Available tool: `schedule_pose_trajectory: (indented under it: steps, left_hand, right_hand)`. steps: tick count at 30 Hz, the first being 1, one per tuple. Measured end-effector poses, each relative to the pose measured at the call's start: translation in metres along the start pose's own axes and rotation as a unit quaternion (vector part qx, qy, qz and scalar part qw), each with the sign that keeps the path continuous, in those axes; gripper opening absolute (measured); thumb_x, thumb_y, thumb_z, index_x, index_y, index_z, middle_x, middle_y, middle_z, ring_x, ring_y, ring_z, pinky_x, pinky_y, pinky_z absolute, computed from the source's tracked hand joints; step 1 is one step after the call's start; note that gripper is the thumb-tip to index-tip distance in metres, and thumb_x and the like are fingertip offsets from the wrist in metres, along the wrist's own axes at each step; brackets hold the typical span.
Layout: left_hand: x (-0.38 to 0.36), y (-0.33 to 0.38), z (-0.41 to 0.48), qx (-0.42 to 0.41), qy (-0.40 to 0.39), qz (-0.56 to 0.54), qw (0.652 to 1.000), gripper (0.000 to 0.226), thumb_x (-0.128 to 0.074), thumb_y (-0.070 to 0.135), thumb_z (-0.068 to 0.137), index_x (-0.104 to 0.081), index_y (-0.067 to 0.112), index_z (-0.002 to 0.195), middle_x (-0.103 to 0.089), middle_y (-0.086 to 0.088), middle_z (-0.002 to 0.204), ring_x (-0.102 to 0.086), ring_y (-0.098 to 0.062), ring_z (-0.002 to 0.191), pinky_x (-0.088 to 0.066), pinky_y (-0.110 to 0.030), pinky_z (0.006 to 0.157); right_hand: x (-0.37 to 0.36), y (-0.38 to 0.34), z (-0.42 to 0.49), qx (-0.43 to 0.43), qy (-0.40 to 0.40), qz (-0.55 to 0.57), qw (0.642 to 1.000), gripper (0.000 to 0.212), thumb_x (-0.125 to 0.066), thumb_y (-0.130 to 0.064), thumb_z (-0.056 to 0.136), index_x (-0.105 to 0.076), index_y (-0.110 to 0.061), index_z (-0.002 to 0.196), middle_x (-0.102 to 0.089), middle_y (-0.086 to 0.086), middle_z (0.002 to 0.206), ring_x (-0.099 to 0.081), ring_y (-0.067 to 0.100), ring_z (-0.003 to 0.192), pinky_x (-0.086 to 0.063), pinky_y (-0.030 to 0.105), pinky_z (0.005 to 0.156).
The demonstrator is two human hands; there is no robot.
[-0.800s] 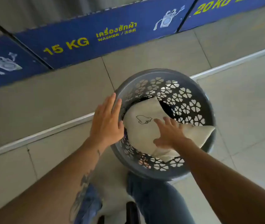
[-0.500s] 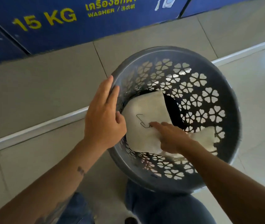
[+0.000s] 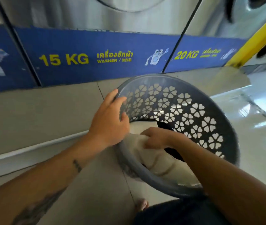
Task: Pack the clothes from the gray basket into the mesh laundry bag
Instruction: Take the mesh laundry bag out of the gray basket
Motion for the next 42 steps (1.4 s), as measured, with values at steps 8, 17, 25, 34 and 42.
schedule_pose_trajectory:
  steps: [8, 17, 25, 34, 42]
  left_hand:
    - [0.049, 0.064, -0.079, -0.035, 0.084, -0.009, 0.996, 0.039, -0.049, 0.017, 0.081, -0.062, 0.013, 0.118, -0.056, -0.001, 0.125, -0.053, -0.018, 0.115, -0.033, -0.020, 0.095]
    - [0.107, 0.092, -0.176, 0.112, 0.087, -0.206, 0.968, 0.062, -0.057, 0.046, 0.087, -0.031, 0.043, 0.143, -0.044, 0.015, 0.125, -0.046, -0.016, 0.123, -0.035, -0.033, 0.105]
    - [0.190, 0.072, -0.242, 0.134, 0.200, -0.134, 0.961, 0.085, -0.051, 0.002, 0.077, -0.022, 0.041, 0.147, -0.047, 0.003, 0.130, -0.050, -0.024, 0.114, -0.043, -0.033, 0.089]
    - [0.272, 0.008, -0.247, 0.071, 0.199, 0.088, 0.973, 0.066, -0.041, -0.003, 0.083, -0.047, 0.031, 0.139, -0.055, 0.000, 0.136, -0.050, -0.023, 0.123, -0.043, -0.039, 0.103]
    - [0.221, -0.038, -0.214, 0.118, 0.094, 0.024, 0.988, 0.050, -0.047, 0.002, 0.085, -0.060, 0.026, 0.127, -0.066, 0.001, 0.121, -0.061, -0.017, 0.100, -0.041, -0.020, 0.081]
  right_hand:
    - [0.082, -0.029, -0.133, 0.093, 0.266, 0.254, 0.925, 0.014, -0.061, -0.023, 0.077, -0.067, -0.011, 0.081, -0.065, 0.002, 0.080, -0.058, 0.019, 0.076, -0.051, 0.044, 0.068]
    - [0.057, -0.103, -0.252, 0.237, 0.252, 0.611, 0.712, 0.023, -0.049, -0.007, 0.095, -0.066, -0.013, 0.109, -0.073, 0.015, 0.100, -0.069, 0.030, 0.086, -0.058, 0.039, 0.066]
    - [-0.006, -0.162, -0.277, 0.300, 0.231, 0.570, 0.729, 0.040, -0.058, -0.013, 0.095, -0.054, -0.022, 0.134, -0.068, 0.004, 0.124, -0.067, 0.027, 0.111, -0.060, 0.052, 0.085]
    - [-0.080, -0.207, -0.227, 0.169, 0.064, 0.396, 0.901, 0.014, -0.060, -0.002, 0.093, -0.049, -0.004, 0.102, -0.048, 0.012, 0.069, -0.049, 0.015, 0.048, -0.045, 0.025, 0.046]
    - [-0.105, -0.221, -0.175, 0.208, 0.080, 0.280, 0.934, 0.074, -0.075, -0.026, 0.088, -0.026, -0.036, 0.142, -0.057, -0.002, 0.115, -0.061, 0.020, 0.104, -0.056, 0.031, 0.073]
Point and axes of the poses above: each hand's wrist, its own z-axis towards the middle knuckle, its own x-axis out of the back of the hand, y = z × x, the point moved 9 cm from there along z, towards the middle knuckle
